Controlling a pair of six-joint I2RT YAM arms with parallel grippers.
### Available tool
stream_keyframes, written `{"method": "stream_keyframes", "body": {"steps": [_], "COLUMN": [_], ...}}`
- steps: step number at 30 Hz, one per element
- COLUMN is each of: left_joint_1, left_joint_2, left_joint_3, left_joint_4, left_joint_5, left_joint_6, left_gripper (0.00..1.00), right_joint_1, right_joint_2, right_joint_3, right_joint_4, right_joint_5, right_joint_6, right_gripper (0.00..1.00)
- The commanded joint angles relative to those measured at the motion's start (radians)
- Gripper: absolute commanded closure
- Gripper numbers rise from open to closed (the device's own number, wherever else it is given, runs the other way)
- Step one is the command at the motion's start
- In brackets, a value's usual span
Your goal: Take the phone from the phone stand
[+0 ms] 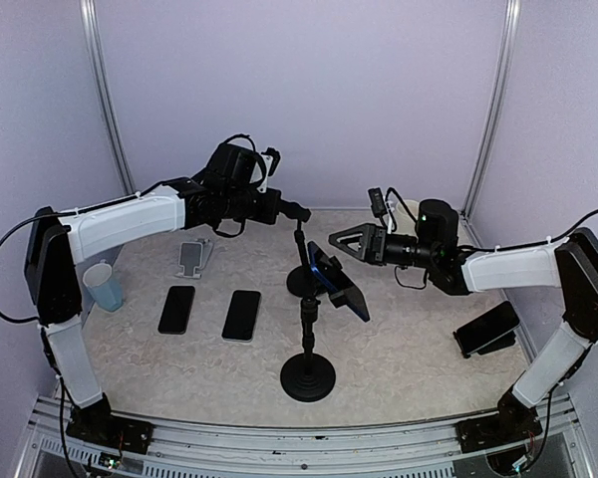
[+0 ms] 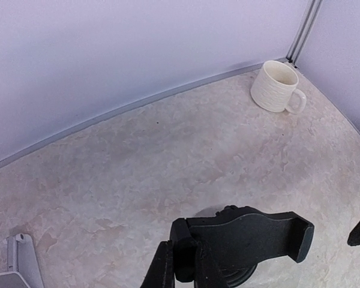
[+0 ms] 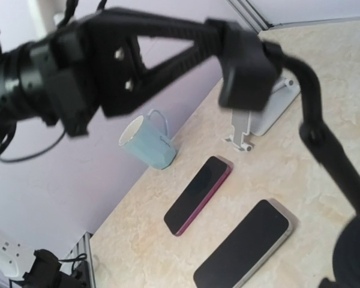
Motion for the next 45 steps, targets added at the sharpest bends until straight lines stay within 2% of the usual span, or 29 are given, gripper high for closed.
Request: {"method": "stream_keyframes", "body": {"steps": [1, 11, 28, 45], "left_joint_1": [0.039, 0.119, 0.166, 0.179], "left_joint_2": [-0.016, -0.022, -0.028, -0.011], "left_joint_3": [0.065, 0.063, 0.06, 0.07], "left_joint_4": [0.054, 0.004, -0.031, -0.055], "left_joint_5": [-0.029, -0.101, -0.244, -0.246], "left_joint_6": [-0.014, 0.024, 0.095, 0.119], "left_gripper": [1.0, 1.0, 1.0, 1.0], "right_joint_1": [-0.013, -0.016, -0.016, -0.015], "right_joint_2": [-0.034, -0.046, -0.033, -0.007], "right_joint_3": [-0.006, -0.015, -0.014, -0.012], "right_joint_4": [-0.013, -0.029, -0.018, 0.023], "right_joint_5": [-0.008, -0.005, -0.01, -0.026], "right_joint_6": [-0.014, -0.023, -0.017, 0.008], "right_gripper": [0.0, 0.0, 0.0, 0.0]}}
